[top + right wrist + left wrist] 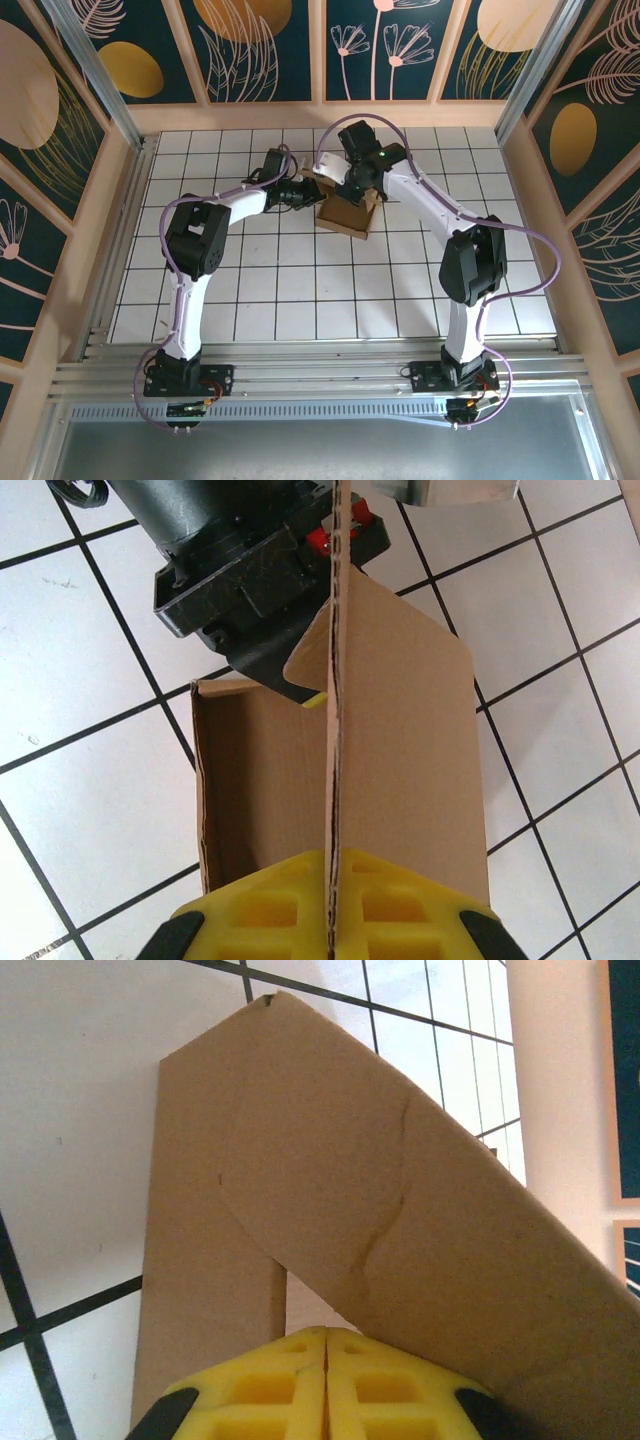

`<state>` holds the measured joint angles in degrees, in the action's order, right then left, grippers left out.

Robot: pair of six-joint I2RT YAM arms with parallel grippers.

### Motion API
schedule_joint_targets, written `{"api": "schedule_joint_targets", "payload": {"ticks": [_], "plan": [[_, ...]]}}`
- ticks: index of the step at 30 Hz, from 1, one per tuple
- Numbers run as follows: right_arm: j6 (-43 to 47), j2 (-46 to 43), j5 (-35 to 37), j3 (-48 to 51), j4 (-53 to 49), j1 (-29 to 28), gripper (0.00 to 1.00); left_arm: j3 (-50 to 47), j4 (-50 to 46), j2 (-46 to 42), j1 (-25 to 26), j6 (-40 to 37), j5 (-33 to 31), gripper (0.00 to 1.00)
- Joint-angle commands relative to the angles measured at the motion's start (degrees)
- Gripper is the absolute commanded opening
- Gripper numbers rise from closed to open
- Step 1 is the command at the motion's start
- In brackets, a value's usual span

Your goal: Fold the paper box

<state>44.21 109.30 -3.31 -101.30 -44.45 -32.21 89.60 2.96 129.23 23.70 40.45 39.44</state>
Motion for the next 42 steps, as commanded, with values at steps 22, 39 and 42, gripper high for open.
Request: {"api": "schedule_joint_targets", "payload": {"ticks": [22, 39, 42], "plan": [[-0.05, -6.78, -4.95, 1.77, 7.35, 3.94, 0.01, -6.21, -15.85, -5.54, 0.56, -11.38, -17.58, 0.22], [2.29, -5.41, -8.52, 2.18, 5.47, 4.13, 0.0, -24.41, 1.41, -32.83, -9.88, -39.91, -16.57, 0.45], [2.29, -4.71, -9.15, 1.9, 5.27, 4.12, 0.0, -30.46, 9.37, -36.59, -9.84, -52.55, -8.64, 0.49]]}}
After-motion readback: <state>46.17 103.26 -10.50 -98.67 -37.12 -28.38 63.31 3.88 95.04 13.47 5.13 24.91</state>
